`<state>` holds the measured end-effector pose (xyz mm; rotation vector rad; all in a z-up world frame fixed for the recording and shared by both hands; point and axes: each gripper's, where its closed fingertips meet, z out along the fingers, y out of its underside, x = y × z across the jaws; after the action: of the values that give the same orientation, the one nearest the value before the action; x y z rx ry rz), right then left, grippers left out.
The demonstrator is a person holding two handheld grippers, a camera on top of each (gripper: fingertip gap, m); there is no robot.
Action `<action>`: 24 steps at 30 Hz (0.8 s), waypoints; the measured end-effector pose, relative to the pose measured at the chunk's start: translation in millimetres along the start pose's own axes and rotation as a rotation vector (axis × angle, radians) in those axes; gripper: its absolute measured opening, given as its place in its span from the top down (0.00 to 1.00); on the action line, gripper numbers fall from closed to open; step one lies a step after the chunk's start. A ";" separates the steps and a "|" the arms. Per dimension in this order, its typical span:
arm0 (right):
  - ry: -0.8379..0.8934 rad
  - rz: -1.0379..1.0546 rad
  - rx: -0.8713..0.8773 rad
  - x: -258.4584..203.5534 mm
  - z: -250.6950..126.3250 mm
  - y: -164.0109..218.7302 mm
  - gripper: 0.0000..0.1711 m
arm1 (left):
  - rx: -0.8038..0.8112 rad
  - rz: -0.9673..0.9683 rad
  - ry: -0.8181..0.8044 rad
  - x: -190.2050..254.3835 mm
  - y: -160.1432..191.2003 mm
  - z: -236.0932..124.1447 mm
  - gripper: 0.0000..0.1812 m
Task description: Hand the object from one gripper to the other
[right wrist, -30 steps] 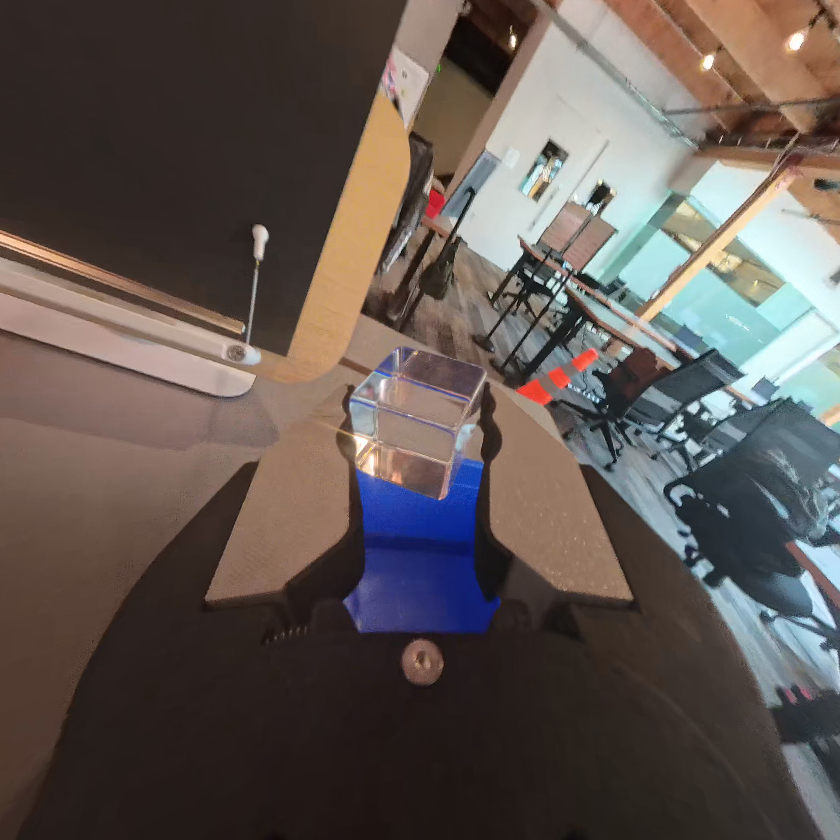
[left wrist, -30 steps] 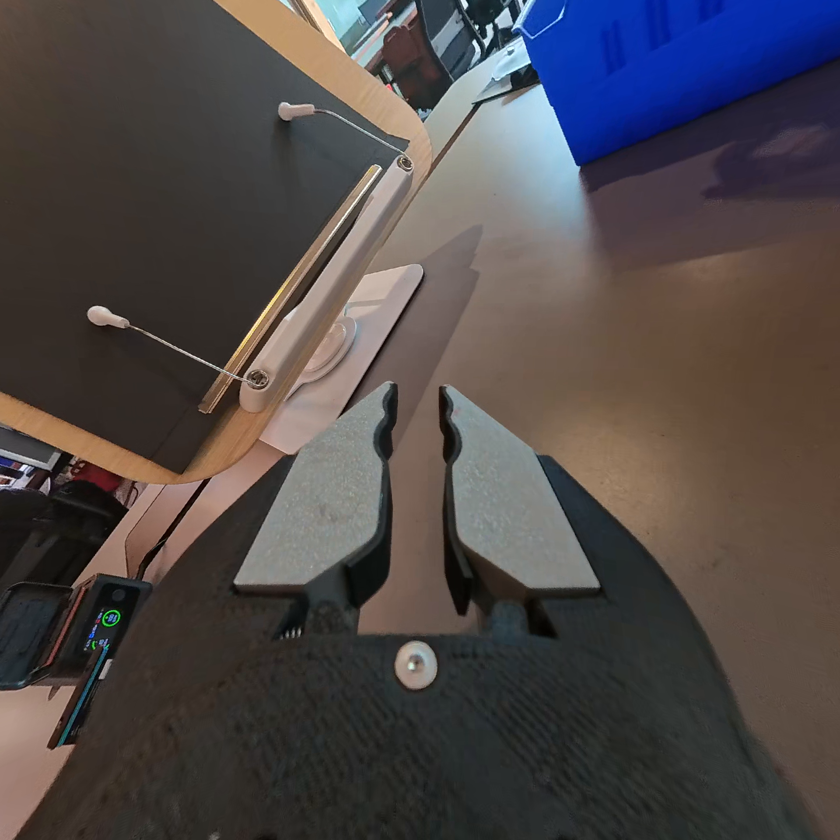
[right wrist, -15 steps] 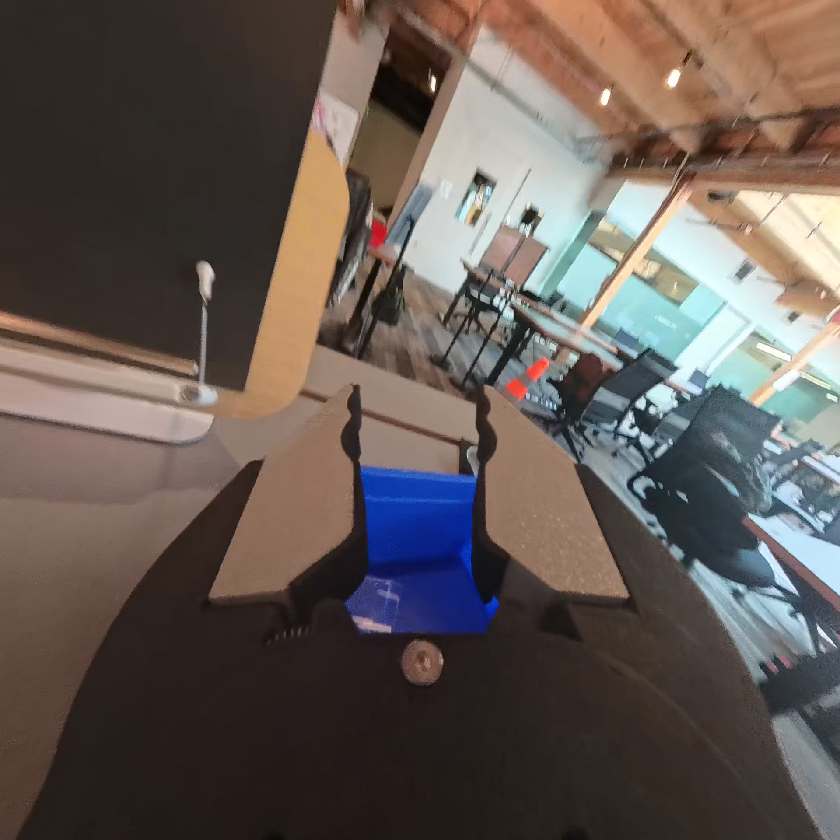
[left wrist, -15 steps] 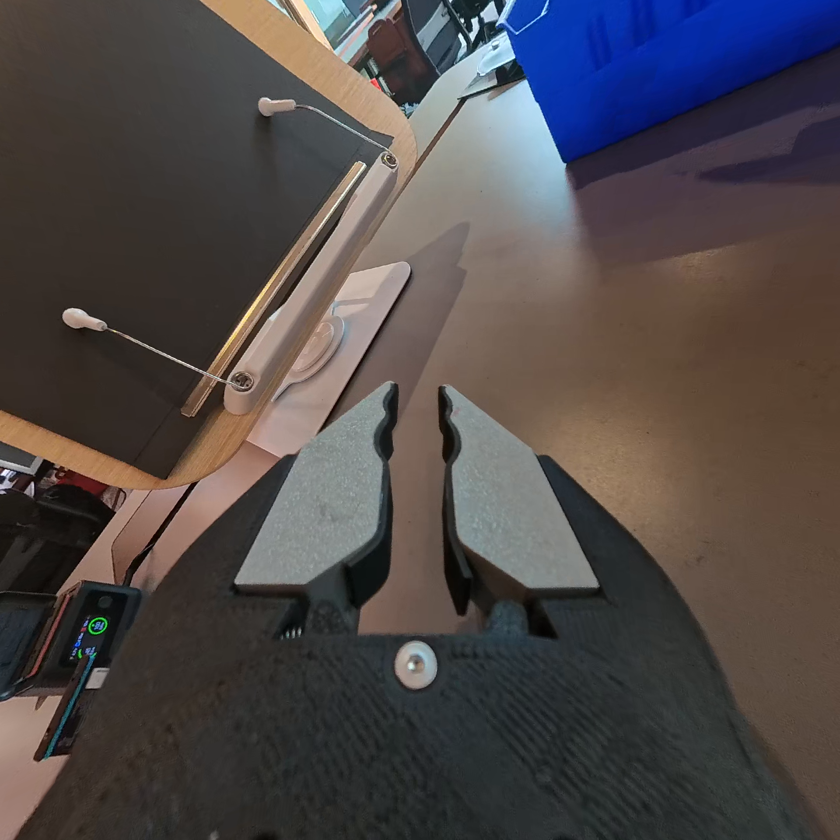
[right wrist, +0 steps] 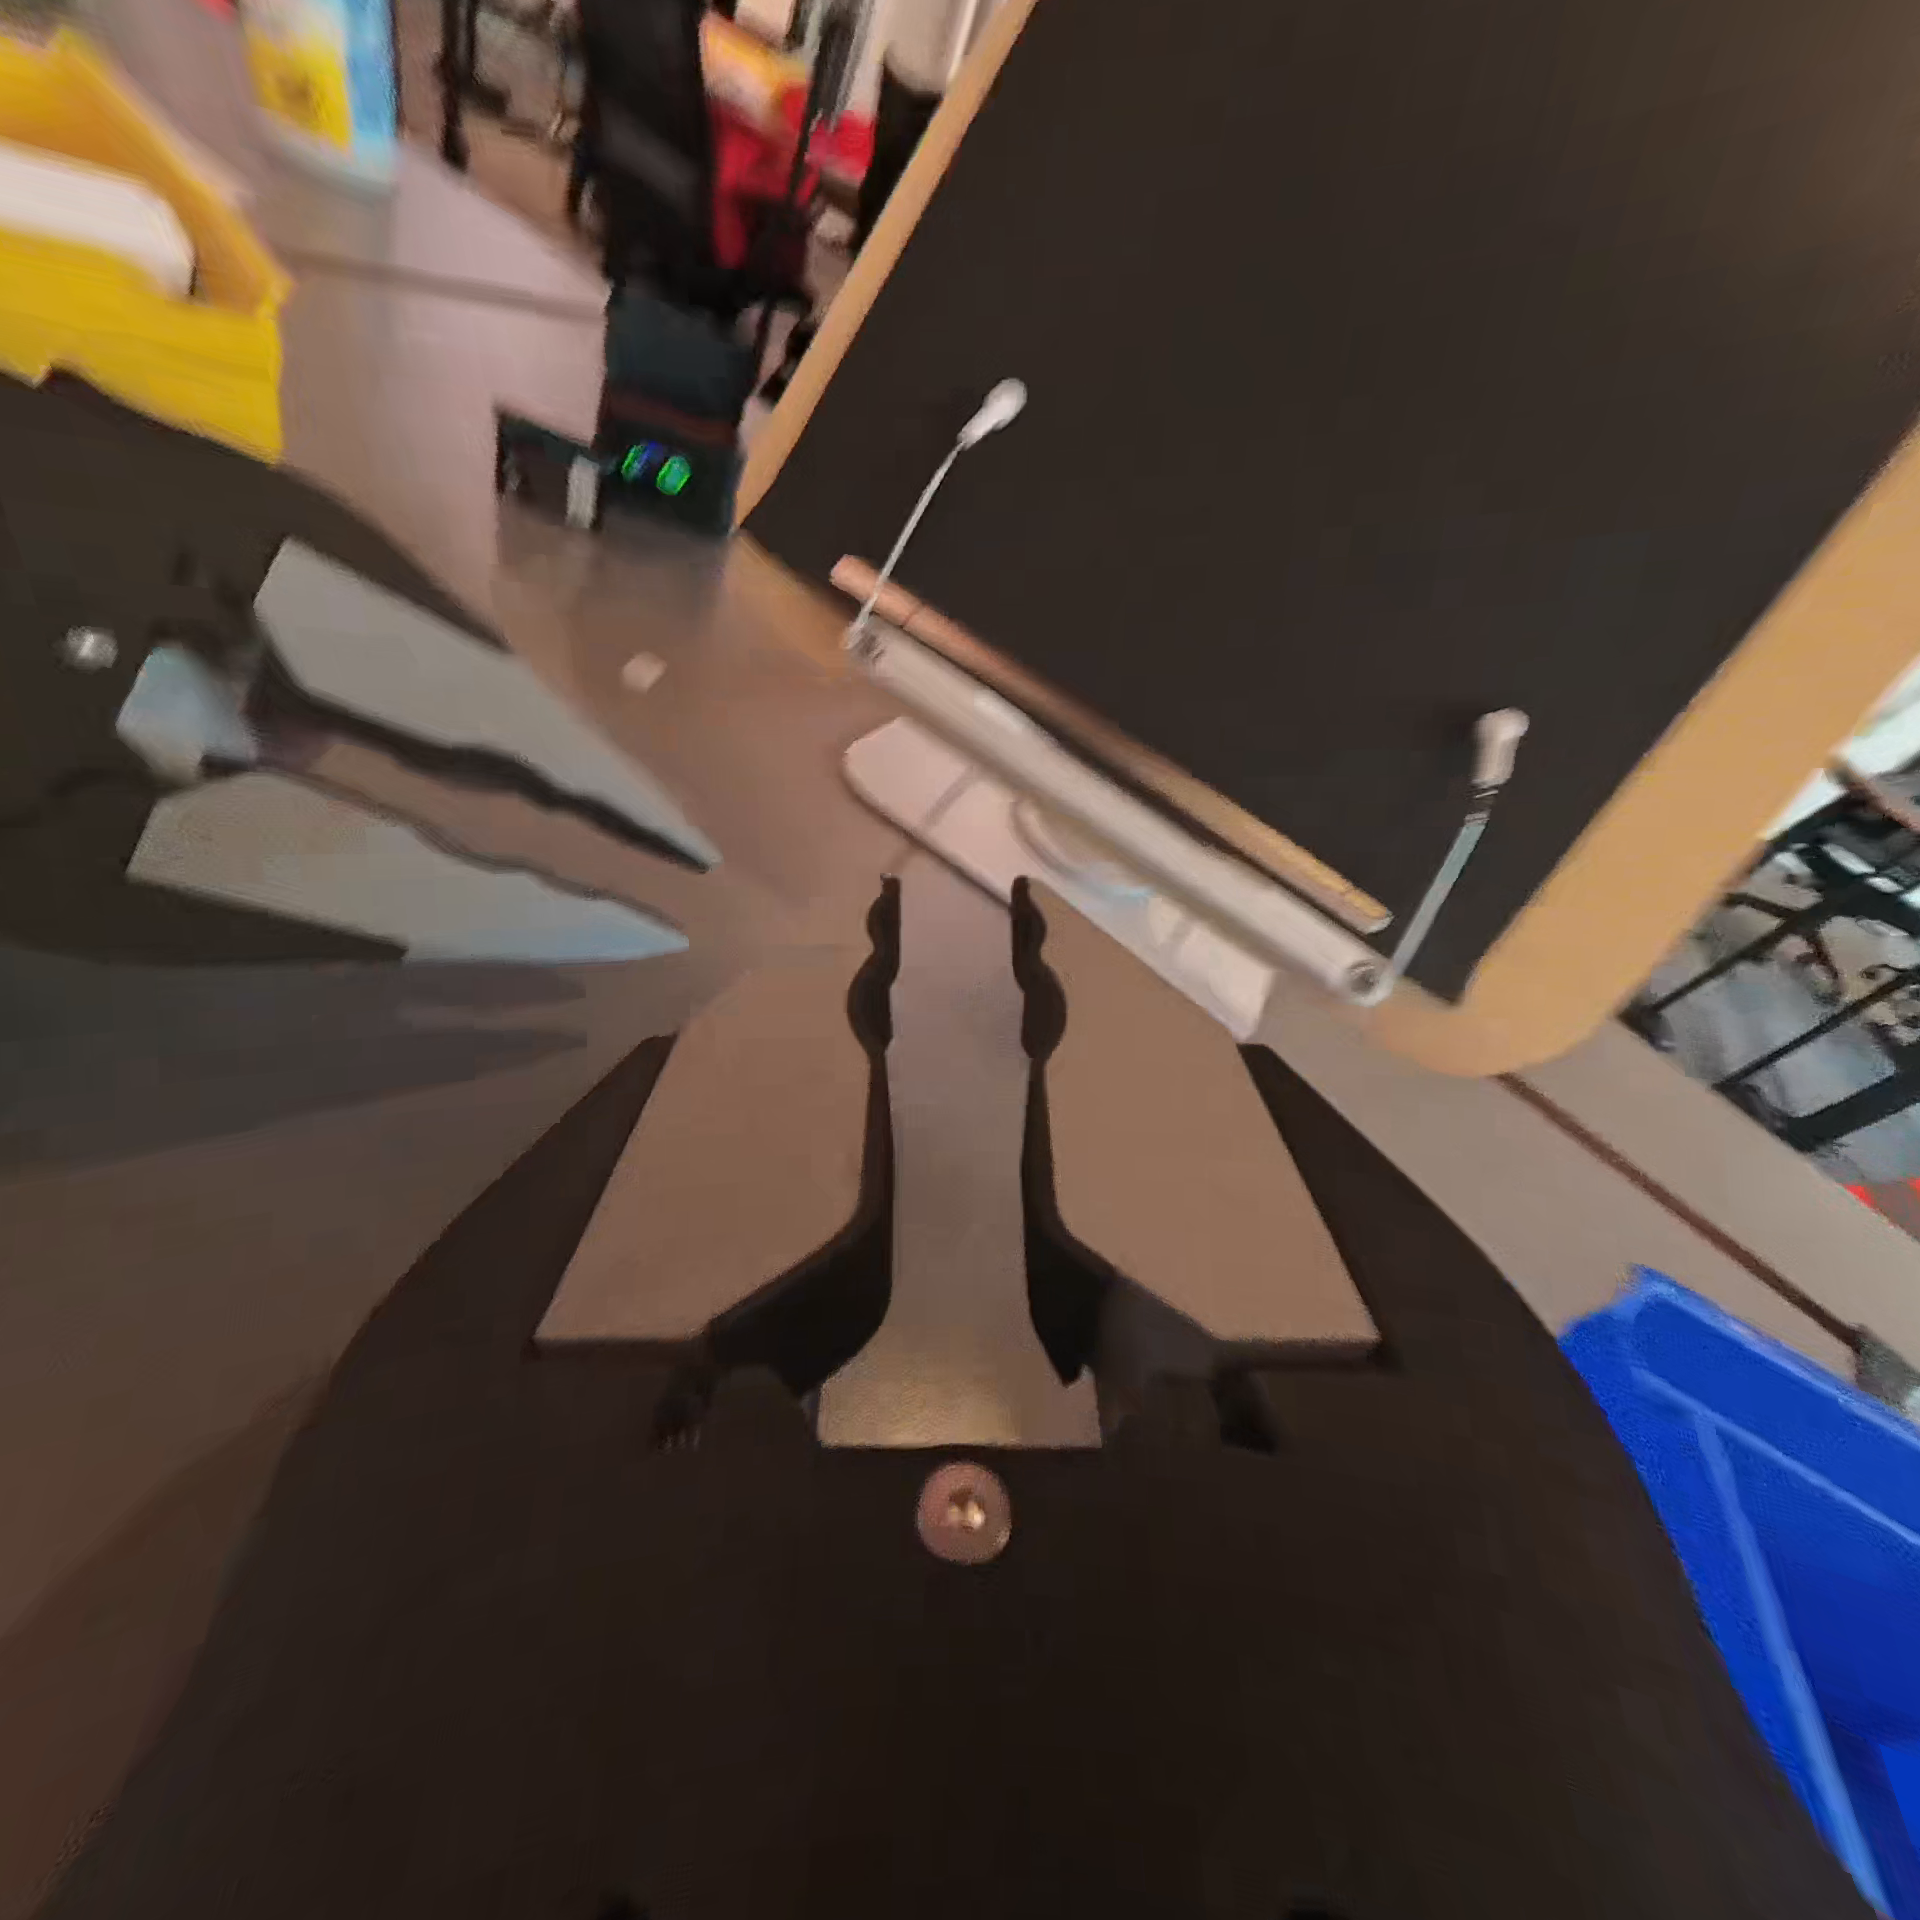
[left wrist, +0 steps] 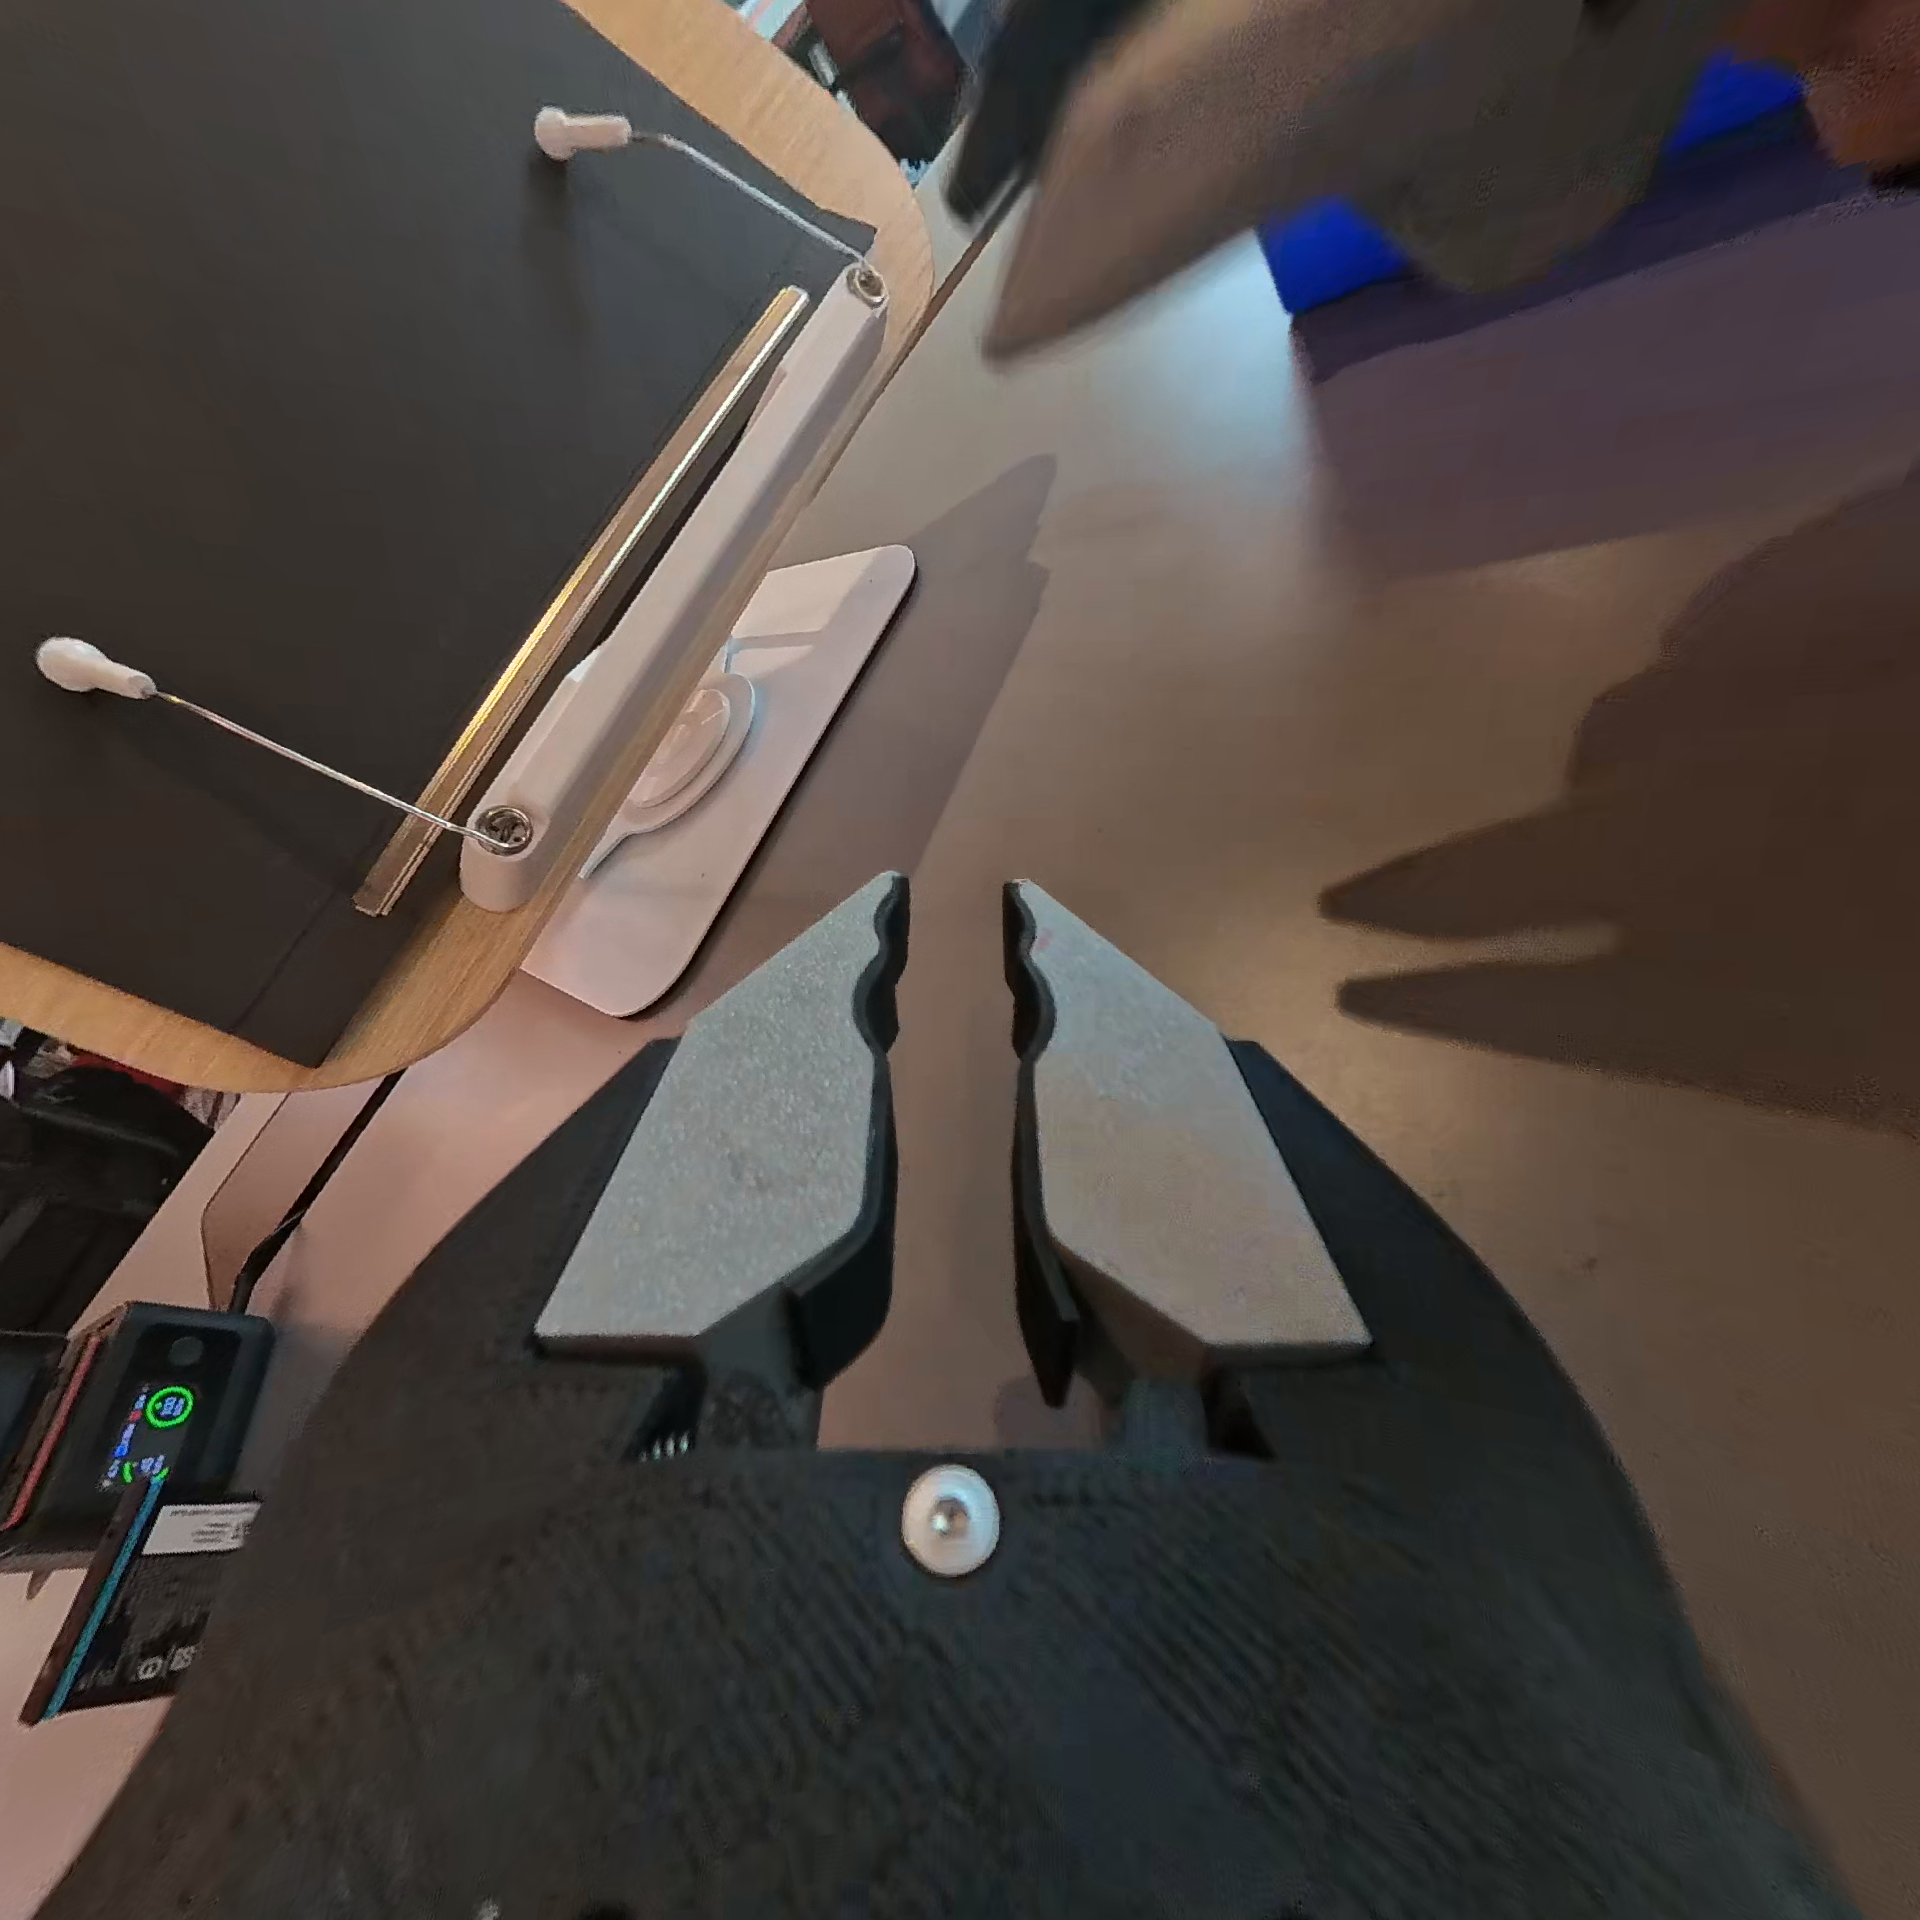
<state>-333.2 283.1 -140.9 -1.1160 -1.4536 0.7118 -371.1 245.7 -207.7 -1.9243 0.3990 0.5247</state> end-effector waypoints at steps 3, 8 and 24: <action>-0.136 0.065 -0.094 -27.5 13.7 24.1 0.92 | -0.027 -0.043 0.006 -1.4 5.6 2.0 0.91; -0.238 0.200 -0.254 -32.7 26.7 61.3 0.82 | -0.073 -0.085 -0.006 -7.0 15.5 3.6 0.90; -0.442 0.302 -0.295 -47.6 34.5 74.0 0.77 | -0.001 -0.318 -0.031 -33.8 -36.3 -64.1 0.71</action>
<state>-351.2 272.3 -233.1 -1.4919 -1.8242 1.0274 -370.2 202.3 -139.3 -1.9299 0.0687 0.3447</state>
